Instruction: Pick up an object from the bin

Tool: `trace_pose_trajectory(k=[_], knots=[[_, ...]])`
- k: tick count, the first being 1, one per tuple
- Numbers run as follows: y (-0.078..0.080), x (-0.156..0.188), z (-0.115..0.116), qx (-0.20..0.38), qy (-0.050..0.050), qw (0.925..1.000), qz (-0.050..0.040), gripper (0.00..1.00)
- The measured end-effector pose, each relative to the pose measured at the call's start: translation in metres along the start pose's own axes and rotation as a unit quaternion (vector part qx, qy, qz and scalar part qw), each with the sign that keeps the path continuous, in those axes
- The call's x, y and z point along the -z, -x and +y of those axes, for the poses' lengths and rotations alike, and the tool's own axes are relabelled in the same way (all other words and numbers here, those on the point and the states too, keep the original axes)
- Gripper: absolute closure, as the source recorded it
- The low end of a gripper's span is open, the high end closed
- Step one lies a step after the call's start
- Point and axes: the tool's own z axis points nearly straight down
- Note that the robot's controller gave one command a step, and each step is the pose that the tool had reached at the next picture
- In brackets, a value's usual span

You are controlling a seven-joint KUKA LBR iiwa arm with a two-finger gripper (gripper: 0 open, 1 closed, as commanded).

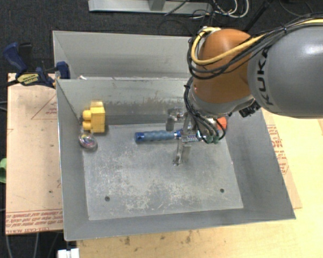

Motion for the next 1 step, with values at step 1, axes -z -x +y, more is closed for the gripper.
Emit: trace_pose_trajectory(k=[1], knots=[[0.0352, -0.0999, 0.0155, -0.037, 0.0, 0.9993, -0.0017, 0.0]])
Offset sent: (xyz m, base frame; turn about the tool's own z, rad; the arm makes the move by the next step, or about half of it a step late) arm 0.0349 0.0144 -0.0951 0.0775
